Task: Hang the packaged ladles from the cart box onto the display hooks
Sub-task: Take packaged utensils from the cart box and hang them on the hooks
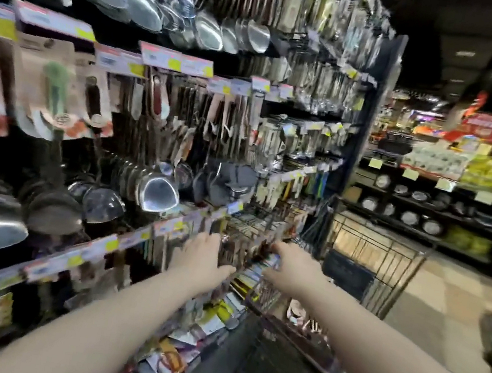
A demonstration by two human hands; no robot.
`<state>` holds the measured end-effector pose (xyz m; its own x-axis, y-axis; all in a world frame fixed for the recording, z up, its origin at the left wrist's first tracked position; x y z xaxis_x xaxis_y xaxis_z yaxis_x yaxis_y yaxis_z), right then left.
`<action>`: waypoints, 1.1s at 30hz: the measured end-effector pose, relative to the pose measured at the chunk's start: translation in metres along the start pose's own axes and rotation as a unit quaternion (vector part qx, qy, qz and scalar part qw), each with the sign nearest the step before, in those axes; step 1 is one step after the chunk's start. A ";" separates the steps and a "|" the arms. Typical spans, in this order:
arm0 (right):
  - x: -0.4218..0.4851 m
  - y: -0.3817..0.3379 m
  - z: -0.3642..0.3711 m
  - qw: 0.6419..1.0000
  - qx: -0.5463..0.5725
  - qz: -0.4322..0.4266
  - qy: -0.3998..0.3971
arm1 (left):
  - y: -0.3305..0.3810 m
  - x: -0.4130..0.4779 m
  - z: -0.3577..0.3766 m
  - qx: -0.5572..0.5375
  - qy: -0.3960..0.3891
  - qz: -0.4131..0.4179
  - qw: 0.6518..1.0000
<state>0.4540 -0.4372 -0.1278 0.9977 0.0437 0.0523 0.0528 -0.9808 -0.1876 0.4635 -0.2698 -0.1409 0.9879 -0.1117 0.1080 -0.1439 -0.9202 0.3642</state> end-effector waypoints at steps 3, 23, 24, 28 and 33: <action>0.006 0.081 -0.002 0.999 -0.010 0.033 -0.013 | 0.065 0.027 0.043 0.007 -0.036 0.016 0.999; 0.086 0.379 0.058 0.983 0.045 0.160 -0.080 | 0.258 0.195 0.250 0.014 -0.135 0.089 0.987; 0.097 0.387 0.062 0.982 0.042 0.167 -0.083 | 0.261 0.209 0.260 0.010 -0.142 0.090 0.986; 0.146 0.420 0.081 0.974 0.045 0.198 -0.103 | 0.267 0.266 0.304 0.003 -0.180 0.100 0.979; 0.194 0.449 0.119 0.959 0.083 0.235 -0.136 | 0.251 0.318 0.364 0.029 -0.262 0.093 0.960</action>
<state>0.6767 -0.8462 -0.3186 0.8866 -0.3253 -0.3288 -0.4211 -0.8619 -0.2824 0.7624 -0.6727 -0.3518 0.8412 -0.4355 -0.3206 -0.3322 -0.8839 0.3291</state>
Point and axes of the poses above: each hand's wrist, its own x-axis towards the middle knuckle, its own z-axis out of the palm, y = z × x, the point moved 8 cm from there along x, towards the middle knuckle, and after that the axes turned 2 degrees about -z, right-handed, at the moved point
